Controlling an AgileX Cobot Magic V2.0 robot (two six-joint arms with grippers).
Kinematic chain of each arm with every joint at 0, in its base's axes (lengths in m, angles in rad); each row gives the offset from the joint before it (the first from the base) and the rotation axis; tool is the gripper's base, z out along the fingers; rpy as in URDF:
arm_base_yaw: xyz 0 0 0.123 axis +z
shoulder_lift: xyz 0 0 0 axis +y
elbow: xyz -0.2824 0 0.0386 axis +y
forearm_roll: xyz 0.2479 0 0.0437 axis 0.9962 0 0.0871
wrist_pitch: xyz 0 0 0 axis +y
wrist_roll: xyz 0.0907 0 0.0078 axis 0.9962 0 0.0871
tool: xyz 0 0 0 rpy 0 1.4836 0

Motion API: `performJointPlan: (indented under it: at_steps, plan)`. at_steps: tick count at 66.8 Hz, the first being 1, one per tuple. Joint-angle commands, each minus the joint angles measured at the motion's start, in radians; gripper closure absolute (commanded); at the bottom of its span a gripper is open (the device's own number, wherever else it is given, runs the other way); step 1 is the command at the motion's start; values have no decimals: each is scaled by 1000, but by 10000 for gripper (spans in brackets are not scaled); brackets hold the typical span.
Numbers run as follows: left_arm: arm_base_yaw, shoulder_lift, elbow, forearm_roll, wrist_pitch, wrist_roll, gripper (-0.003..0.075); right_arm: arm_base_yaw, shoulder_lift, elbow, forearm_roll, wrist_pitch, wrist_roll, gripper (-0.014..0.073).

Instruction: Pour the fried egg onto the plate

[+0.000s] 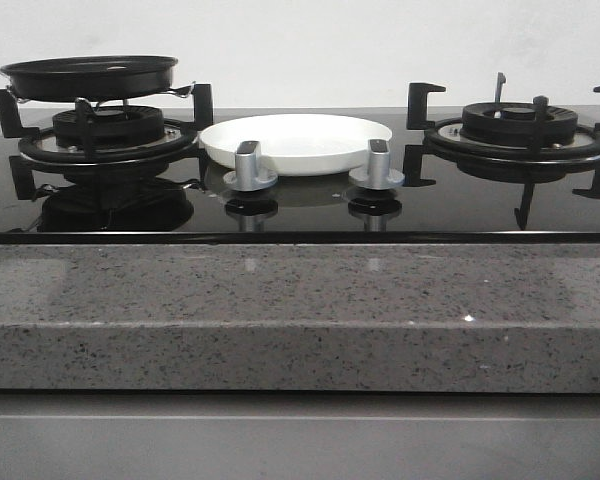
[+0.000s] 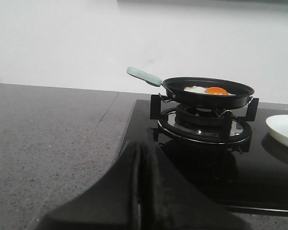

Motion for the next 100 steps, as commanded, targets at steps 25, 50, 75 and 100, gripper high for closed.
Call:
performJointPlan:
  at_steps: [25, 50, 75, 100]
  plan:
    - [-8, -13, 6, -2, -85, -6, 740, -6, -20, -7, -6, -85, -4, 662]
    - [-8, -13, 6, -2, -85, -6, 740, -6, -20, -7, -6, -85, -4, 662]
    - [-8, -13, -28, -6, -125, -6, 740, -6, -20, -28, -6, -79, -4, 662]
    - [-8, 90, -392, -21, 162, -6, 740, -6, 50, -358, -6, 148, -4, 662]
